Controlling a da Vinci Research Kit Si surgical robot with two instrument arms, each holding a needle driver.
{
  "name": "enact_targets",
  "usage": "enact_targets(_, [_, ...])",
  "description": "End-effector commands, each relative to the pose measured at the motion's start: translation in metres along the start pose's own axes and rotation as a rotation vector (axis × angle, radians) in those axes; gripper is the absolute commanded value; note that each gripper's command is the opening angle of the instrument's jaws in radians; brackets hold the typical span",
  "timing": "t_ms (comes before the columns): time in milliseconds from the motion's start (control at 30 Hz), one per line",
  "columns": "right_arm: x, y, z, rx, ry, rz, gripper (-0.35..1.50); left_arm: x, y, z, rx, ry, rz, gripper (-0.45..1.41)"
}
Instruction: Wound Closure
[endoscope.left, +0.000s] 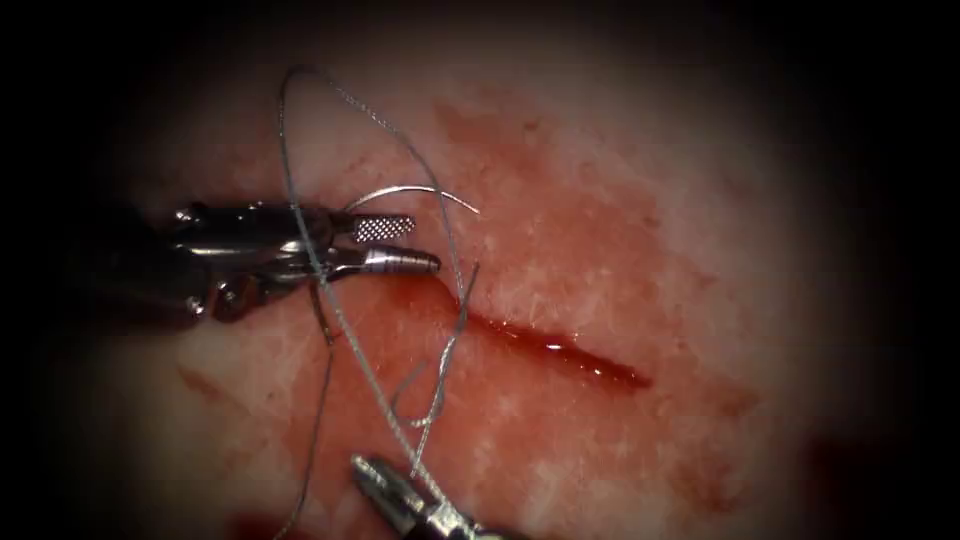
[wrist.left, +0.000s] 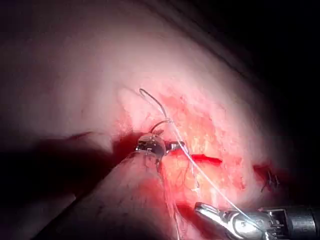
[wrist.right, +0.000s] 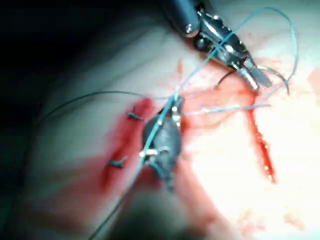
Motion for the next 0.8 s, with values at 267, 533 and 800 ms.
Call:
enact_targets(267, [-0.0004,-0.0007,0.0004,0.003,0.001,-0.006,-0.35,0.0002,-0.0004,0.0019,-0.001,0.011,-0.084,0.65])
enact_targets(533, [-0.0004,-0.0009,0.0005,0.002,0.001,-0.012,-0.35,0.0015,0.0003,0.0033,-0.044,0.057,-0.087,0.64])
enact_targets(800, [-0.0004,-0.0009,0.0004,0.003,0.001,-0.012,-0.35,0.0018,0.0,0.0033,-0.058,0.043,-0.082,-0.34])
